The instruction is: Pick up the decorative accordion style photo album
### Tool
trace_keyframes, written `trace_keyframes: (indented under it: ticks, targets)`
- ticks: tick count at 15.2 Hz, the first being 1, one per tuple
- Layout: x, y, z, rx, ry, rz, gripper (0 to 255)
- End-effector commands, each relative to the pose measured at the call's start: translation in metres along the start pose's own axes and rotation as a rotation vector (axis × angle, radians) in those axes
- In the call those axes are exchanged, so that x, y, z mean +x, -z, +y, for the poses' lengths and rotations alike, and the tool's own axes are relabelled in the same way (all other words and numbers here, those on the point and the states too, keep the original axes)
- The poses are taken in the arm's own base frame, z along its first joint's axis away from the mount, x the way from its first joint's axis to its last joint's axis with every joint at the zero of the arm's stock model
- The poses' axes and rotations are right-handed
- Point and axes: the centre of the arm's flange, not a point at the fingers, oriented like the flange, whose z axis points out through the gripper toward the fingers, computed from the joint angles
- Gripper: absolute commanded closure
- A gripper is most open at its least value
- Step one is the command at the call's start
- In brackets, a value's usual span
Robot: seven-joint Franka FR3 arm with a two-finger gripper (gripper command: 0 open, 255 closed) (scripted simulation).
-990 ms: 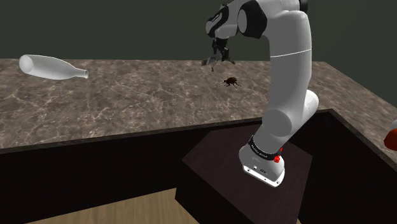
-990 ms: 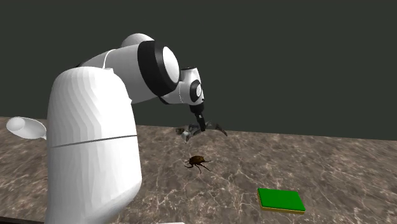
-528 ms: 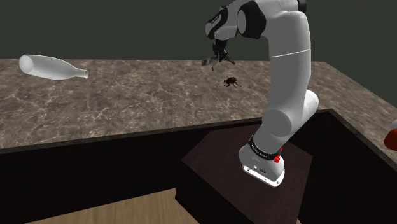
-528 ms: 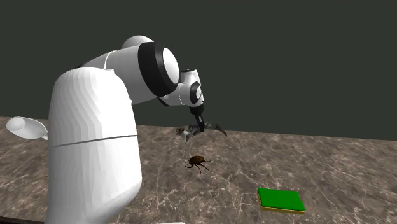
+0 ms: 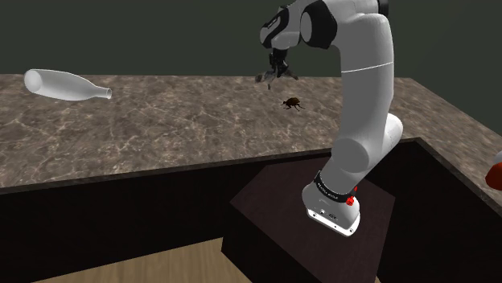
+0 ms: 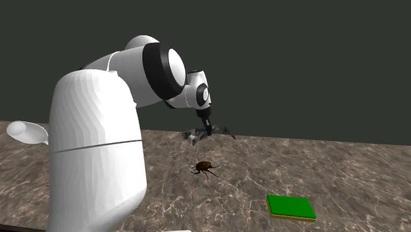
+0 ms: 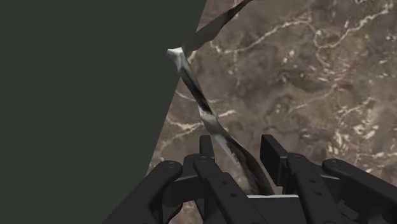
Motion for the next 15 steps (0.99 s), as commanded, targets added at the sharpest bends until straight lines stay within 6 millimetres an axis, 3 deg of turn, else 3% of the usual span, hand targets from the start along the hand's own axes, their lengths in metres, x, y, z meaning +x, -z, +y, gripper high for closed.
trace_keyframes:
  ticks: [1, 13, 15]
  targets:
    - [-0.002, 0.009, 0.0, 0.0, 0.0, 0.0, 255]
    - [-0.015, 0.071, 0.006, 0.0, 0.0, 0.0, 255]
    - [-0.015, 0.072, 0.006, 0.0, 0.0, 0.0, 255]
